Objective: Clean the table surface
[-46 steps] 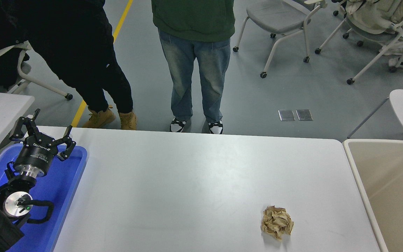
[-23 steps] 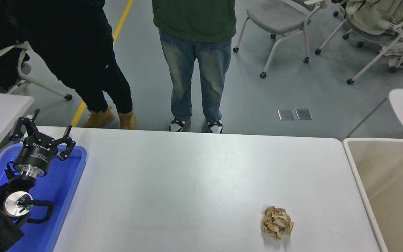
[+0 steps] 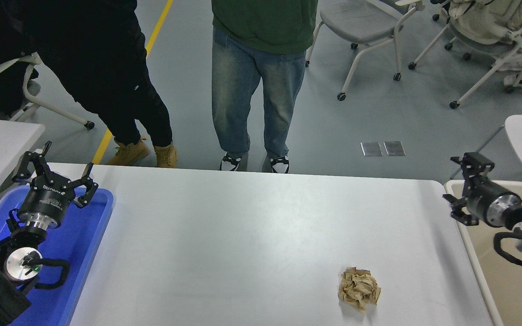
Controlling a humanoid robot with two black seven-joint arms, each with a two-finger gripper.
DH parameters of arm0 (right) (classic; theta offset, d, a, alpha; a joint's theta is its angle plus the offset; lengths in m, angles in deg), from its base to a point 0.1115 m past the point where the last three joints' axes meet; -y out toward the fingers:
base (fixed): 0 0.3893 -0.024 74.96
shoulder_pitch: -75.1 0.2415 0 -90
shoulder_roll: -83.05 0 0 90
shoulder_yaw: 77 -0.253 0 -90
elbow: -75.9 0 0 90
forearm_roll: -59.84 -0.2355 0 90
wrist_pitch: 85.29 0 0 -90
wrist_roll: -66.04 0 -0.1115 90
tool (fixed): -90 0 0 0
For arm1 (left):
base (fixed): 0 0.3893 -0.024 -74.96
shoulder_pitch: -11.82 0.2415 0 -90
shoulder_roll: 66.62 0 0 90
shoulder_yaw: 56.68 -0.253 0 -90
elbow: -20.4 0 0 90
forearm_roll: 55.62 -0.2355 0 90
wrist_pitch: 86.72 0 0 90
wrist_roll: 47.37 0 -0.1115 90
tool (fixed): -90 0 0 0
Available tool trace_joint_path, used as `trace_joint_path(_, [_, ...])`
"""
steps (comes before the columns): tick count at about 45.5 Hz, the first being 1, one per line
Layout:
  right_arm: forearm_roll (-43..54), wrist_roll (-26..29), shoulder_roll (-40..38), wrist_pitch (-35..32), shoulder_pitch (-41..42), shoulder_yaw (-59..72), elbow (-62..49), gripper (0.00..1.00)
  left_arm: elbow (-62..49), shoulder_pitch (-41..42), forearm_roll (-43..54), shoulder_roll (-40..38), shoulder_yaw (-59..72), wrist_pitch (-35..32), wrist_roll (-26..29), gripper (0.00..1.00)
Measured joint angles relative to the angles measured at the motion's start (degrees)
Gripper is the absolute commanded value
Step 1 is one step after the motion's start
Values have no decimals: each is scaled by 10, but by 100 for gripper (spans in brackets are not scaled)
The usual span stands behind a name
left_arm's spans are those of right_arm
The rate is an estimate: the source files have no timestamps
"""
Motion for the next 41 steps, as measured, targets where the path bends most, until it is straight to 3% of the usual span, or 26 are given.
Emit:
trace_joint_path(21, [0,-60,164,0,-48,-89,4,100,0,0,0,0,0,0,0,100])
trace_joint_path(41, [-1,-73,197,-6,-61,-97,5,100,0,0,0,0,0,0,0,100])
